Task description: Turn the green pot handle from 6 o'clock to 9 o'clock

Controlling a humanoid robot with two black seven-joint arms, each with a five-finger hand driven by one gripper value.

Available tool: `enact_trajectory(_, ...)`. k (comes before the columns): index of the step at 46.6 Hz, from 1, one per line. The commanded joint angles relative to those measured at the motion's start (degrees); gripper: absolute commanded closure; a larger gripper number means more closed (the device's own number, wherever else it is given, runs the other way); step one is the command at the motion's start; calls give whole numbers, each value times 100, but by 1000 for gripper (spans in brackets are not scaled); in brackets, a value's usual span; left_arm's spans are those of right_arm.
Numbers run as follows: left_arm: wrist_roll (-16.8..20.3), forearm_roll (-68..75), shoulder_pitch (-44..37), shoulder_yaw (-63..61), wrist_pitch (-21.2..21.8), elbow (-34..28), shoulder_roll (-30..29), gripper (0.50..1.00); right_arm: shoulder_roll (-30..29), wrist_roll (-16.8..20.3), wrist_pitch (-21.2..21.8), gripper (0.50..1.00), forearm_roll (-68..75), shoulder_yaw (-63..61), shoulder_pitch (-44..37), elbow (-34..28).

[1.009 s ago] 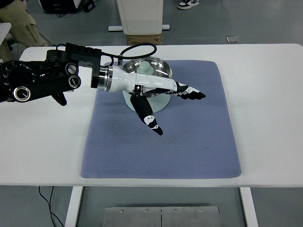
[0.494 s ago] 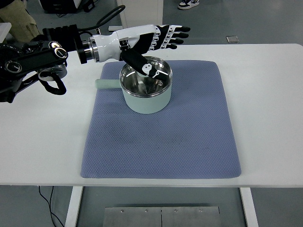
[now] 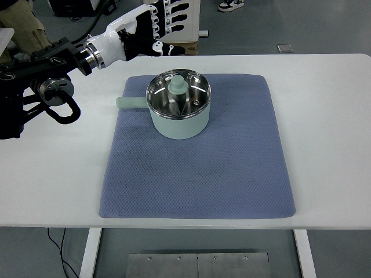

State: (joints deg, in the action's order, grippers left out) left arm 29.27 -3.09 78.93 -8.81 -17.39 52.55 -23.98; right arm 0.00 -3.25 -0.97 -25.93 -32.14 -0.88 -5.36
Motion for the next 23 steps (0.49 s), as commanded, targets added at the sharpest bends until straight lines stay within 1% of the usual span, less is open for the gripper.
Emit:
enact_trajectory(1,9,-192,-88,28,69,-17,-11,500,0,0,0,500,0,-2,0,0)
enact_trajectory(13,17,-764,-308,55,87,-421,-2,500,0,0,0,500,0,6,0,0)
enact_trajectory(23,35,-1132,-589,186,262,-605,-2,500,0,0,0,500,0,-2,0,0)
